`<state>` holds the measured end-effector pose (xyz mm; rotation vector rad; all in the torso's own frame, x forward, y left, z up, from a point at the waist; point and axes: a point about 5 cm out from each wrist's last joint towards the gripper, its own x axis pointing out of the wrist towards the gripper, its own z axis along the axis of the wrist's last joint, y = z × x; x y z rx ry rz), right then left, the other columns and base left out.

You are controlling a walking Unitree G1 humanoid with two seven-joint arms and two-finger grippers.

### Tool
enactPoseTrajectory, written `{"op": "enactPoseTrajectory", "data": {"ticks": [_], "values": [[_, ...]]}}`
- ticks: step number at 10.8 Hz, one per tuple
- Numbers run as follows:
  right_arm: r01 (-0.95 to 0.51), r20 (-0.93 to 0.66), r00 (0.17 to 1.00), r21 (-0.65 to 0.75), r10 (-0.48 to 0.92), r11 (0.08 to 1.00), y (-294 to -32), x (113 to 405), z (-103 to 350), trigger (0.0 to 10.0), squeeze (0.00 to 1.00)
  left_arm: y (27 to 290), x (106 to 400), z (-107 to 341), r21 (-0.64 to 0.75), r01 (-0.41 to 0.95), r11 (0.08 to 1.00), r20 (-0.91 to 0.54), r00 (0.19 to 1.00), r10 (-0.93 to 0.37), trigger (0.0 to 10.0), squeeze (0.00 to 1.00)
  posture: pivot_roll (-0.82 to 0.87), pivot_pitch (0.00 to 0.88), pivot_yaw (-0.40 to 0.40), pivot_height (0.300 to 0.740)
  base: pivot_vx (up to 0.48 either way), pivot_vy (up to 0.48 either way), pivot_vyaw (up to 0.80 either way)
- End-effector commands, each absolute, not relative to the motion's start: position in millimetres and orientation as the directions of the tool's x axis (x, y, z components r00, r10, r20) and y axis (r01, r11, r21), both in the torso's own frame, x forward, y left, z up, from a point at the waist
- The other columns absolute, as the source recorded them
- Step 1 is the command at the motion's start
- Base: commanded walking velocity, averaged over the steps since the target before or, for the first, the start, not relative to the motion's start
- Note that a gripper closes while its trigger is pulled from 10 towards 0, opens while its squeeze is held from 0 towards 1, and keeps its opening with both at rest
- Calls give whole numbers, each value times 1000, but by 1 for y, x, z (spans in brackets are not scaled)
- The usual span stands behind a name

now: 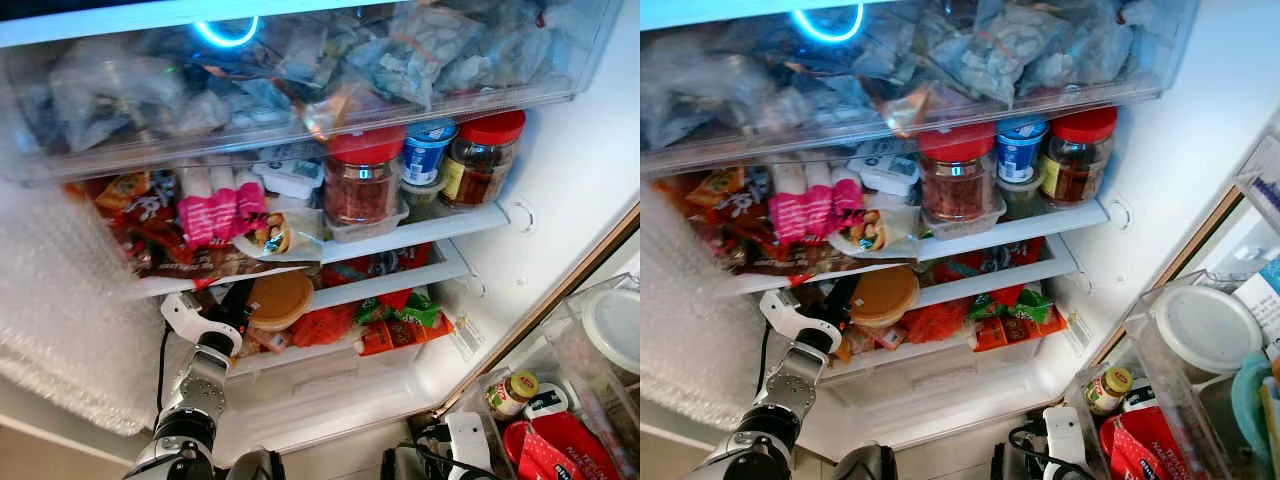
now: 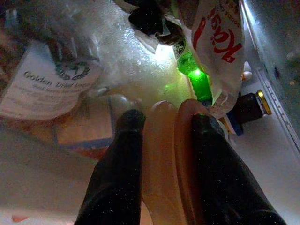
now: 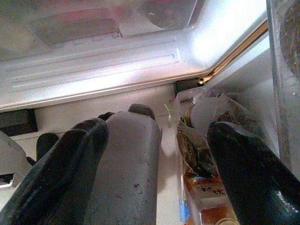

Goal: Restocking fridge

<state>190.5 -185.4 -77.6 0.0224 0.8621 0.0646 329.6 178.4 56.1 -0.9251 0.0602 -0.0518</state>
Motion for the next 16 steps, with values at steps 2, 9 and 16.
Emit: {"op": "enactPoseTrajectory", "data": {"ticks": [2,9,16], "values": [[-38,-789,611,55,66,998,-185,178,-84,10000,0,178,330,56,-808,12,589,-31,998,-62,10000,0,-93,139,20,656,0,0,0],[-37,-788,612,55,66,998,-185,178,-84,10000,0,178,331,55,-807,12,590,-29,998,-60,10000,0,-93,139,20,656,0,0,0],[-37,-788,612,55,66,998,-185,178,-84,10000,0,178,331,55,-807,13,590,-27,998,-60,10000,0,-93,139,20,656,0,0,0]]}}
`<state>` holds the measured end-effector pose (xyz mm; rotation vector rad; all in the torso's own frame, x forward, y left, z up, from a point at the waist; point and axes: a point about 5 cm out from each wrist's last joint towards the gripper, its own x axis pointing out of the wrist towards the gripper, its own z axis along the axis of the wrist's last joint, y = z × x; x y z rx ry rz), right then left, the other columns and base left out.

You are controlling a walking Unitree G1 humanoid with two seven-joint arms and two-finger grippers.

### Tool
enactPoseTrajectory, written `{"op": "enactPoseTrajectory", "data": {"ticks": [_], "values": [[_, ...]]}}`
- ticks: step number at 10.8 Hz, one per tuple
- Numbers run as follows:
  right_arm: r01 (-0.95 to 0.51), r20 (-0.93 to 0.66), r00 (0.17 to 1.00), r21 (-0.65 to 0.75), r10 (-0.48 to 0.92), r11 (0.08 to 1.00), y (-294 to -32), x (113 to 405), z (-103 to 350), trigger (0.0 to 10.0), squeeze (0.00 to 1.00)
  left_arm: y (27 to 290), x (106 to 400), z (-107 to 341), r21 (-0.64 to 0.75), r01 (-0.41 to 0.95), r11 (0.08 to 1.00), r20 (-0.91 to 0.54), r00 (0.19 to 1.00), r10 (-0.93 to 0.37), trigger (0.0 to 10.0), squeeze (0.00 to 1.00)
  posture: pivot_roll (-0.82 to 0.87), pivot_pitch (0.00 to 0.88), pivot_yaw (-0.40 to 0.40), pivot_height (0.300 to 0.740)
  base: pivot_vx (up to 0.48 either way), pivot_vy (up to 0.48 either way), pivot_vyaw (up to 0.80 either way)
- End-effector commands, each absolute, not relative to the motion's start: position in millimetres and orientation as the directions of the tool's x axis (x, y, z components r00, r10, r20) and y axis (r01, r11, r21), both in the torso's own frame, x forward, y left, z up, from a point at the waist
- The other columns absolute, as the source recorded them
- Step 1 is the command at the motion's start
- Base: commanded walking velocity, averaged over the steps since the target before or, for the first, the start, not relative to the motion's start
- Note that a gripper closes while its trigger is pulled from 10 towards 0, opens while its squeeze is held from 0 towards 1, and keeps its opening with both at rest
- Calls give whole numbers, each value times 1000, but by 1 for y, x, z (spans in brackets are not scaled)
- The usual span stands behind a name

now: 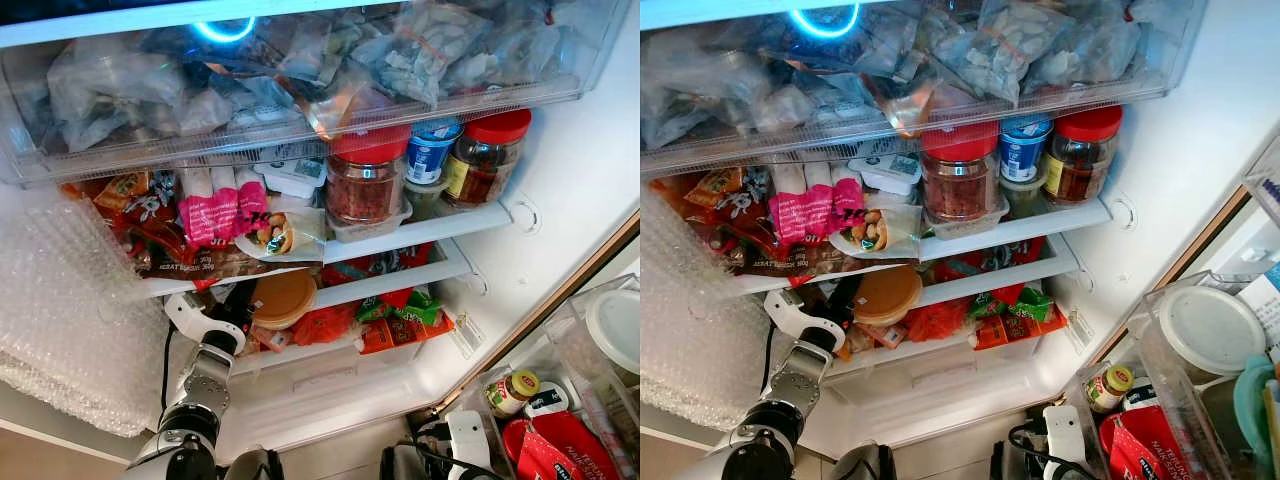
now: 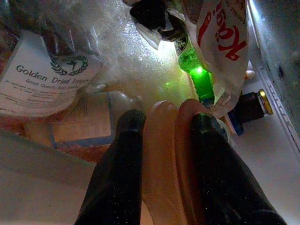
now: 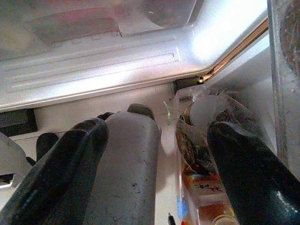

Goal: Restocking fridge

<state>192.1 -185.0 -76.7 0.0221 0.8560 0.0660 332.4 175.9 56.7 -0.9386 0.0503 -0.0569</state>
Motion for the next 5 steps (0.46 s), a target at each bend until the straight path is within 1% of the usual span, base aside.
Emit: {"op": "enactPoseTrajectory", "data": {"ticks": [1,5], "values": [[-37,-788,612,55,66,998,-185,178,-84,10000,0,178,331,55,-807,13,590,-27,998,-60,10000,0,-93,139,20,656,0,0,0],[-37,-788,612,55,66,998,-185,178,-84,10000,0,178,332,55,-807,14,590,-27,998,-60,10000,0,-93,139,20,656,0,0,0]]}}
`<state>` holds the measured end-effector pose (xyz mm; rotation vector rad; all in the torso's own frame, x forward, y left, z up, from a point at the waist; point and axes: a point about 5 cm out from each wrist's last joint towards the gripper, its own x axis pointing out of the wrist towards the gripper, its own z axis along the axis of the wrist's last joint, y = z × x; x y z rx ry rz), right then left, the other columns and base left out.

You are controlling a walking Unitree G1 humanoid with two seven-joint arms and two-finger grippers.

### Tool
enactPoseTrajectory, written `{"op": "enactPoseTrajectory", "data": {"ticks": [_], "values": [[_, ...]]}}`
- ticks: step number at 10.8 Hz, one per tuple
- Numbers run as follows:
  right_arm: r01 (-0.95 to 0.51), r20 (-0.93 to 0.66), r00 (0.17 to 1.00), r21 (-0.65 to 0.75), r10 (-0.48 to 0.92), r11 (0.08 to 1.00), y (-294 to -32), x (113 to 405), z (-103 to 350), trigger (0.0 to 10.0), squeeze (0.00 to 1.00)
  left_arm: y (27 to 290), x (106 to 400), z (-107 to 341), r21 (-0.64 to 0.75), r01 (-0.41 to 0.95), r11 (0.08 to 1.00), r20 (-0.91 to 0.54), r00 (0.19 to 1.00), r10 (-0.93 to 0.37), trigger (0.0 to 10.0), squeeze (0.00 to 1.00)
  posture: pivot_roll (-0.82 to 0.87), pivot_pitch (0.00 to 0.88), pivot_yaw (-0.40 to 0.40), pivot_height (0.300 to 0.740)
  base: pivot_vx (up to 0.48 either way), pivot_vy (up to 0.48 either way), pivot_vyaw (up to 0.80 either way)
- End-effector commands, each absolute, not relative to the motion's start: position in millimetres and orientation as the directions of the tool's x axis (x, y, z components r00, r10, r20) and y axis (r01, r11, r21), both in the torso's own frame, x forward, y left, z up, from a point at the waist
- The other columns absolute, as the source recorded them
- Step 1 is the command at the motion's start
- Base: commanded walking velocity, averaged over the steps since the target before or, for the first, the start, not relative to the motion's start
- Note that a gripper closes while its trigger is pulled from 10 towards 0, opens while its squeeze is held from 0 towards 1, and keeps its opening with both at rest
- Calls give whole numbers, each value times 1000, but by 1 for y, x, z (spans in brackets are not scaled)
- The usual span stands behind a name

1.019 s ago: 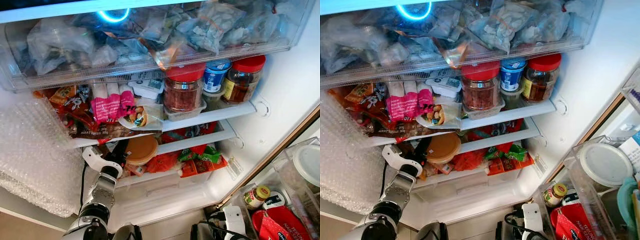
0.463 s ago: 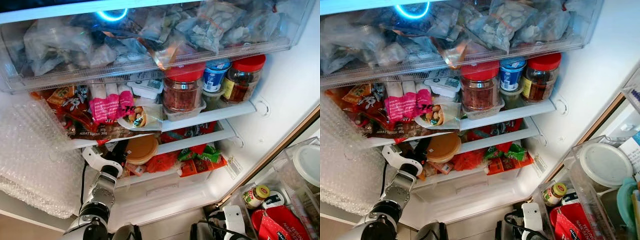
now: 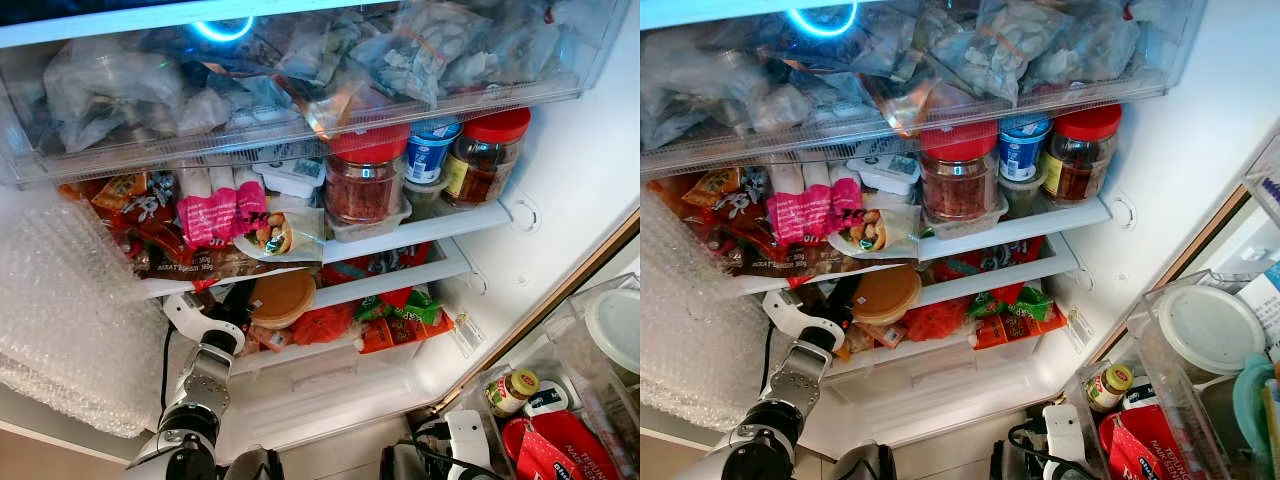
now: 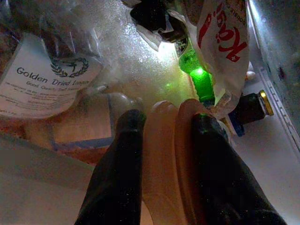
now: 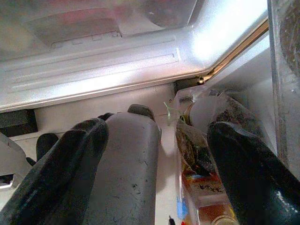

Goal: Restocking fridge

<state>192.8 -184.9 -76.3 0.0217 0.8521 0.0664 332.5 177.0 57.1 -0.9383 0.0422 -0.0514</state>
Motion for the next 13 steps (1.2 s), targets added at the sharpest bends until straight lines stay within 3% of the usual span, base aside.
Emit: {"op": "enactPoseTrajectory", "data": {"ticks": [1,7,8,9,10,13], "values": [[-37,-788,612,55,66,998,-185,178,-84,10000,0,178,332,55,-807,14,590,-27,998,-60,10000,0,-93,139,20,656,0,0,0],[-38,-788,612,55,66,998,-185,178,-84,10000,0,178,332,55,-807,14,590,-26,998,-59,10000,0,-93,139,20,656,0,0,0],[-41,-788,612,52,66,998,-186,177,-85,10000,0,188,339,64,-771,-31,636,-29,999,13,10000,0,-151,180,-9,656,0,0,0],[-54,-787,613,50,73,997,-188,171,-86,10000,0,198,353,89,-717,-109,688,12,986,168,10000,0,-156,208,-5,656,0,0,0],[-57,-786,612,56,79,997,-187,171,-86,10000,0,183,352,83,-704,-56,708,0,997,78,10000,0,-156,208,-5,656,0,0,0],[-54,-786,613,60,81,997,-186,172,-86,10000,0,171,349,79,-721,39,692,26,999,-29,10000,0,-150,206,2,656,0,0,0]]}}
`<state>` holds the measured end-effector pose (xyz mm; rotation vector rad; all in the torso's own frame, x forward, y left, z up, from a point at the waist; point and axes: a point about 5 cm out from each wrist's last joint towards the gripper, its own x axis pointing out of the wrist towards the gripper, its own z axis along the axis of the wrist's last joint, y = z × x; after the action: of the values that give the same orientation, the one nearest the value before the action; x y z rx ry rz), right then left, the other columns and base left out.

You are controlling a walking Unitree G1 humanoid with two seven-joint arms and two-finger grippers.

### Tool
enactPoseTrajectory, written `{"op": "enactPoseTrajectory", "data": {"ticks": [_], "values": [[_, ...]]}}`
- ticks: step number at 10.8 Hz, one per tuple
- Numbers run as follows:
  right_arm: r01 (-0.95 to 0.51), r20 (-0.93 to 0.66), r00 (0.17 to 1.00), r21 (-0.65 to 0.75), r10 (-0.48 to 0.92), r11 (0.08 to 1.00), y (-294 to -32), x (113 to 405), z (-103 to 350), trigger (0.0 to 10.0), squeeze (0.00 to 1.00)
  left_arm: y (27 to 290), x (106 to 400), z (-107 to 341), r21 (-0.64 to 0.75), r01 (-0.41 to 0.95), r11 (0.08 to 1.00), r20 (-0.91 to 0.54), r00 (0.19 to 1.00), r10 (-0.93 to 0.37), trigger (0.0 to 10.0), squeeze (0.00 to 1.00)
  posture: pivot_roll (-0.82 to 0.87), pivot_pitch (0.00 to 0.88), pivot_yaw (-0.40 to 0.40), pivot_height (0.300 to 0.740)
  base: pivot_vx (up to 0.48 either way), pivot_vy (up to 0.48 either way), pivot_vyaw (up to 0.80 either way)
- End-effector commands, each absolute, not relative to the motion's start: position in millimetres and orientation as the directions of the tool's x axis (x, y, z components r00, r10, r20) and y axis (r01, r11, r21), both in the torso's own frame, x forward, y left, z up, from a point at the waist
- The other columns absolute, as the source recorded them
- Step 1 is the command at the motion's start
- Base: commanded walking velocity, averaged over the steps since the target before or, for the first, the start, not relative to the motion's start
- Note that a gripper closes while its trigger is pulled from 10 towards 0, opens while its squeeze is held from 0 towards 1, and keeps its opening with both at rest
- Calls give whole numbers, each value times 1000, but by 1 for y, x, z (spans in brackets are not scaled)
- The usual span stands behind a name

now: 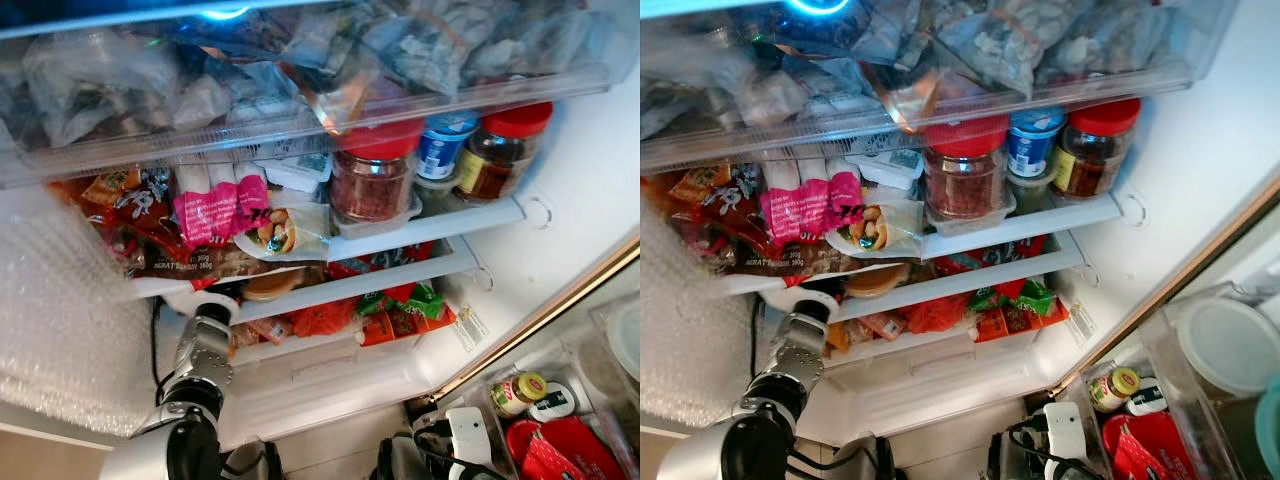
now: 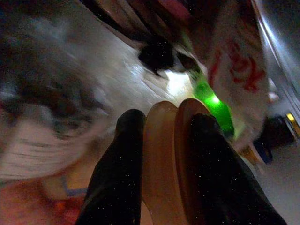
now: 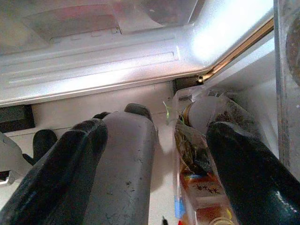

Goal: Restocking fridge

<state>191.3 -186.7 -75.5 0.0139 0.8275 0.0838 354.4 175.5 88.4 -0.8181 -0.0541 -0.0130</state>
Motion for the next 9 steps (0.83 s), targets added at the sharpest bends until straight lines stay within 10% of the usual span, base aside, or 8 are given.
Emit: {"op": "enactPoseTrajectory", "data": {"ticks": [1,9], "values": [[-53,-785,614,61,81,997,-185,172,-86,10000,0,171,348,79,-721,46,691,34,999,-31,10000,0,-148,205,1,656,0,0,0],[-56,-779,621,65,85,996,-185,173,-85,10000,0,180,337,59,-883,-96,460,-44,991,123,10000,0,-143,198,4,656,0,0,0]]}}
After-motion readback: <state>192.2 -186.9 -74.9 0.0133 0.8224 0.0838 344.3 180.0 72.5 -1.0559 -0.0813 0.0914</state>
